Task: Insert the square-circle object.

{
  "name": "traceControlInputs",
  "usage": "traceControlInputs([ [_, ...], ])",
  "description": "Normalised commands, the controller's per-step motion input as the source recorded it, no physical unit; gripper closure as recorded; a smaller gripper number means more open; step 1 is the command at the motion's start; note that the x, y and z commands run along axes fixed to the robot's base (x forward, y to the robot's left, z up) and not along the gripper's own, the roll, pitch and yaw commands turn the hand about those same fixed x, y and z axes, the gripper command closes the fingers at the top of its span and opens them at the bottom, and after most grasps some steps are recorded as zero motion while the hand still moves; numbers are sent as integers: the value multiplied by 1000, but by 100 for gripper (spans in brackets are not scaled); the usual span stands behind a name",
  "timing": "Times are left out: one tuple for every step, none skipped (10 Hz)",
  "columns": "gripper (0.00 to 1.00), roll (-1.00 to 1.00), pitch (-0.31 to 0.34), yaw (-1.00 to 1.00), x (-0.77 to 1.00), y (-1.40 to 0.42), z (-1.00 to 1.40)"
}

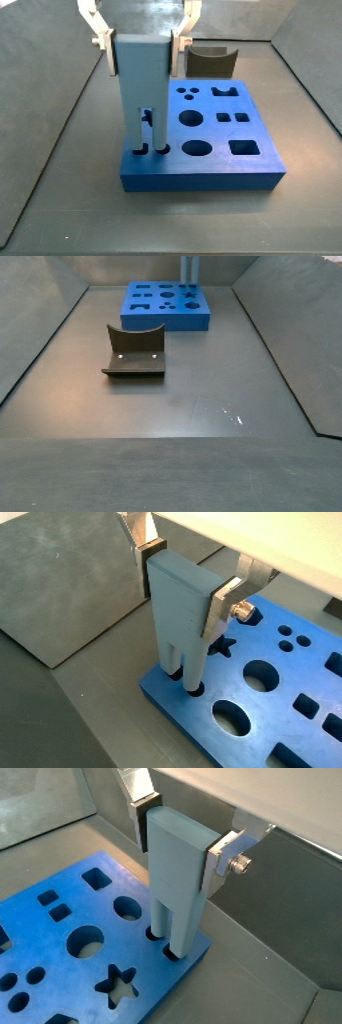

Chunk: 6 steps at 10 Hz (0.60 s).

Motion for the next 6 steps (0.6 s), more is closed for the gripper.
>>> traceControlInputs([
  [100,93,10,0,137,0,-257],
  [100,124,40,0,223,0,-240],
  [100,143,44,0,217,0,-234],
  [100,146,0,0,83,0,-280],
  [100,211,-21,0,0,0,-400],
  [100,309,-81,0,0,0,-451],
])
